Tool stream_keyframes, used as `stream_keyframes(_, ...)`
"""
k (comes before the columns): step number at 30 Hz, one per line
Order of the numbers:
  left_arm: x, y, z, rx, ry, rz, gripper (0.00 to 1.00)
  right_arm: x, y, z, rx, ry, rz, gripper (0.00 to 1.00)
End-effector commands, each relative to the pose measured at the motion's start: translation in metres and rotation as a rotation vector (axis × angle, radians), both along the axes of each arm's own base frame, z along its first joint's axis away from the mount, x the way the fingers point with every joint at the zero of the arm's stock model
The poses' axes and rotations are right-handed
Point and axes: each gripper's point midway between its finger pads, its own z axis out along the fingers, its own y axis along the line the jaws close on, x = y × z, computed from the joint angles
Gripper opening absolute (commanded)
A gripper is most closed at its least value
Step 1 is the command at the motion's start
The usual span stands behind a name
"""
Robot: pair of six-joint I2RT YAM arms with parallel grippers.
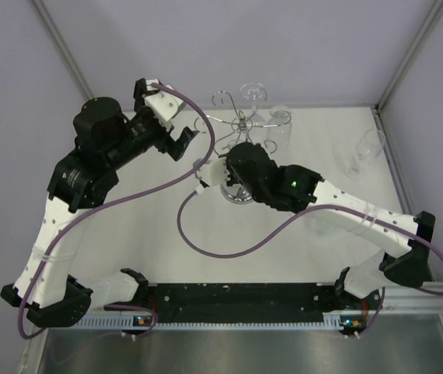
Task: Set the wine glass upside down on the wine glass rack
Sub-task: Turn the wine glass upside down at the wine rack.
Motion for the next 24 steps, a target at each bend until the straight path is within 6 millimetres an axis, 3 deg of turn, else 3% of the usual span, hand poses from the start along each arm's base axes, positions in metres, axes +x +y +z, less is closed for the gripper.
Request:
stream_keyframes(1,-0.003,0.005,0.019,-0.032,-0.06,0.009,0.99,0.01,0.007,0.048,0.134,-0.089,-0.007,0.0)
stream_keyframes(24,-0.001,0.006,0.018,-0.022,-0.062,0.019,0.99,0.029,0.02,0.069,0.134,-0.124,0.017,0.0)
